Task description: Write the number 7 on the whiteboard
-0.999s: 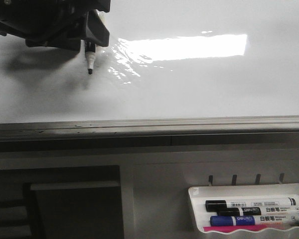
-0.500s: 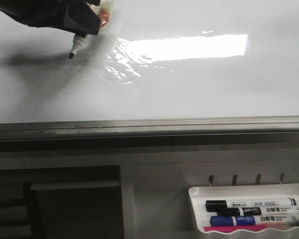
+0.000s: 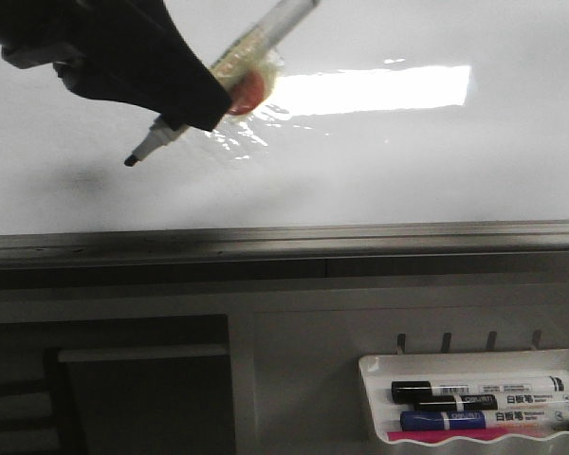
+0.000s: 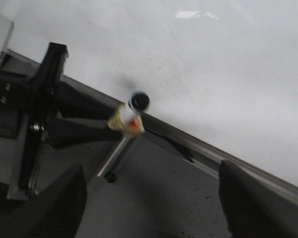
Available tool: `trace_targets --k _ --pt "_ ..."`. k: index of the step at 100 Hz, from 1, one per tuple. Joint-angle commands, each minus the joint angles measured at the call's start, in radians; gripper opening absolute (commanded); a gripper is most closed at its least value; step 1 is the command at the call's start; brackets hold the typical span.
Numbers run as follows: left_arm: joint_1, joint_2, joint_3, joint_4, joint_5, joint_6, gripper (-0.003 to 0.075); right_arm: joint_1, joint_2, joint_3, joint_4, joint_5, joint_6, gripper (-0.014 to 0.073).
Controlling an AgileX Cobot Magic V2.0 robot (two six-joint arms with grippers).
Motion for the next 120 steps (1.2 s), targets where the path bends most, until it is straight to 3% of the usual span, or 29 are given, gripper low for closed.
trace_targets --k 1,25,54,66,90,97,102,109,120 --pt "-0.051 -0.033 -0.034 -0.013 -0.054 0.029 -0.002 0.004 0.055 -0.074 0.098 0.051 -0.04 0.0488" --pt "-0.127 -0.033 -0.034 -0.013 -0.124 0.029 -0.002 0.013 0.2 -0.144 0.117 0.16 -0.055 0.0488" --pt "-0.127 -0.033 -0.034 -0.01 -0.145 0.031 -0.002 0.096 0.305 -0.212 0.116 0.214 -0.077 0.0479" --pt "-0.127 -0.033 -0.034 0.007 -0.152 0.031 -0.002 0.102 0.337 -0.235 0.114 0.259 -0.079 0.0358" --pt "-0.127 -0.033 -0.034 0.007 -0.217 0.031 -0.002 0.102 0.342 -0.237 0.11 0.286 -0.125 -0.0069" --pt "-0.127 -0.033 -0.034 0.005 -0.228 0.031 -0.0015 0.102 0.342 -0.237 0.106 0.286 -0.125 -0.0062" --pt "-0.127 -0.033 -0.034 0.005 -0.23 0.031 0.0015 0.102 0.342 -0.237 0.106 0.282 -0.127 -0.0062" --pt "-0.124 -0.034 -0.034 0.001 -0.23 0.029 0.0115 0.102 0.342 -0.237 0.106 0.277 -0.126 -0.0062" --pt "-0.109 -0.043 -0.034 -0.031 -0.233 0.029 0.0354 0.102 0.336 -0.237 0.104 0.253 -0.133 -0.0062"
